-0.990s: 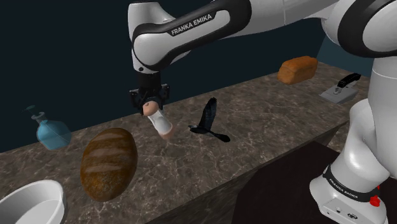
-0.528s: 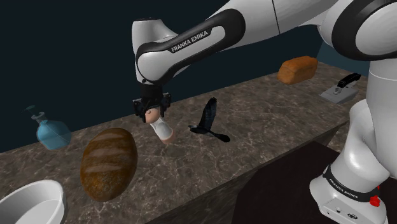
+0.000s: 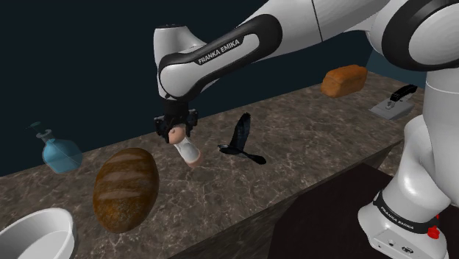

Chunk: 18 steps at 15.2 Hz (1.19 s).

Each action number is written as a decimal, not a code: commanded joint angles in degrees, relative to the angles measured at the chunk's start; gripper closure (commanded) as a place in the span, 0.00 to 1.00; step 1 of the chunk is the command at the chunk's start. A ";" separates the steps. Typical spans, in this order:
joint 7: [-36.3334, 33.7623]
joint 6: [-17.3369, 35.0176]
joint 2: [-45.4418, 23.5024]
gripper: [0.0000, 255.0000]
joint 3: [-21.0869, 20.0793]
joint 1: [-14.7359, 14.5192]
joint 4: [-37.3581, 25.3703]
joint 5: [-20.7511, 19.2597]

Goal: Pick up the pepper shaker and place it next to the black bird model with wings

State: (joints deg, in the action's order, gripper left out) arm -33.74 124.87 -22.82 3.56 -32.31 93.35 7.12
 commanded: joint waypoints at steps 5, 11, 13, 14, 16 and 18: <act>0.00 0.01 0.01 0.00 0.00 0.00 0.00 0.00; -0.29 -5.67 3.32 0.00 0.28 0.18 -2.37 -0.45; -0.29 -5.67 3.32 0.00 0.28 0.18 -2.37 -0.45; -0.29 -5.67 3.32 0.00 0.28 0.18 -2.37 -0.45; -0.29 -5.67 3.32 0.00 0.28 0.18 -2.37 -0.45; -0.29 -5.67 3.32 0.00 0.28 0.18 -2.37 -0.45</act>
